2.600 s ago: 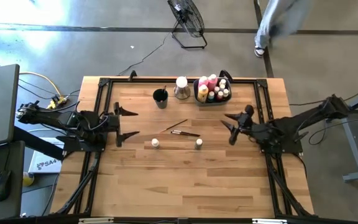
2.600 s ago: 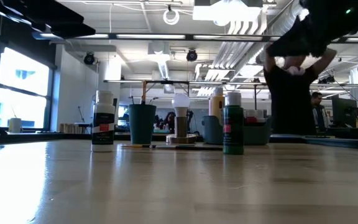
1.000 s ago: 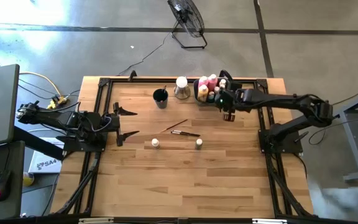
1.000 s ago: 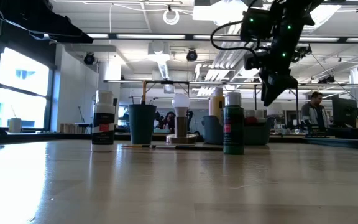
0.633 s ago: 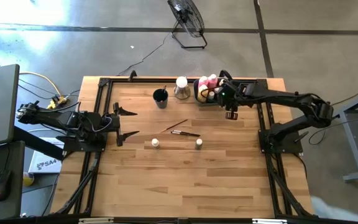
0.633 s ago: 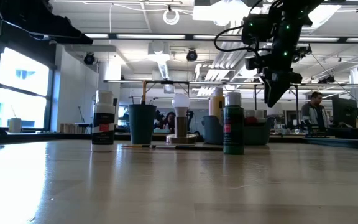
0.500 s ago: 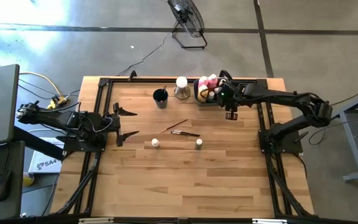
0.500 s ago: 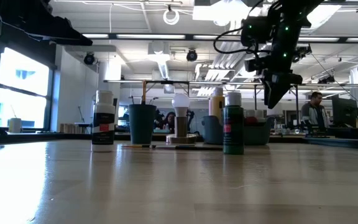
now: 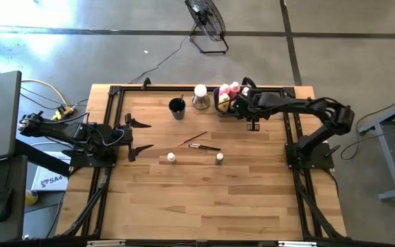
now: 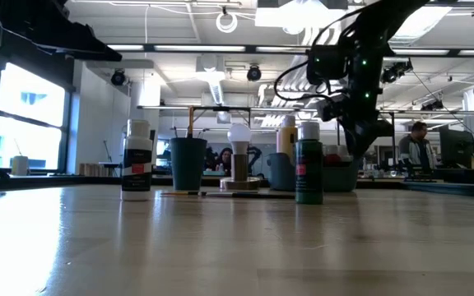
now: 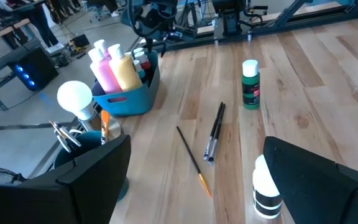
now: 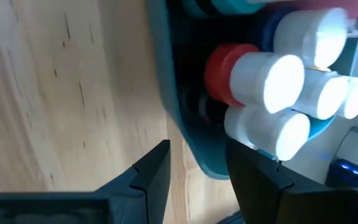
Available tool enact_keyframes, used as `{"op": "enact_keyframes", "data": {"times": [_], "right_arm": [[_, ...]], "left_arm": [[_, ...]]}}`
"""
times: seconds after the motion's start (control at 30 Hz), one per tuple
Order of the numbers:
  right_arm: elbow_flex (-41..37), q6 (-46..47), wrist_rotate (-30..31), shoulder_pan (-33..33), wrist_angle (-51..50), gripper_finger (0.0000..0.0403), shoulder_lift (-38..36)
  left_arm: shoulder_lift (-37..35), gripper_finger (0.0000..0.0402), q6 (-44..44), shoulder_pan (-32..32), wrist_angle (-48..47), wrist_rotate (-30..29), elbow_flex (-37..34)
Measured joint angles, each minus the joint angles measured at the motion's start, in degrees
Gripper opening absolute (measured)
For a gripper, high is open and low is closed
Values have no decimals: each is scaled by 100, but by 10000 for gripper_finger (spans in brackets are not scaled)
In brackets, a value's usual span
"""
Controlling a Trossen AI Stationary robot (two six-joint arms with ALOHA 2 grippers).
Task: Pick & Place Paint Supplies
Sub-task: Adjust the blue bin
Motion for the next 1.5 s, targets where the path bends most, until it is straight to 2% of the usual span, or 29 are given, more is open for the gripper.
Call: {"op": "enact_keyframes", "data": {"times": [0.43, 0.73, 0.9, 1.1, 1.5], "right_arm": [[-2, -83, -252, -264, -137, 144, 9], [0, -34, -389, -262, -98, 73, 9], [0, 9, -399, -262, -95, 52, 6], [0, 62, -461, -262, -93, 52, 6], [-148, -23, -496, -301, 119, 85, 6]], "left_arm": [[-2, 361, -201, -2, -164, 0, 0], [0, 361, -205, -2, -166, 0, 0], [-1, 361, -210, -2, -165, 0, 0], [-2, 361, -214, -1, -166, 0, 0], [-1, 361, -218, -1, -168, 0, 0]]}}
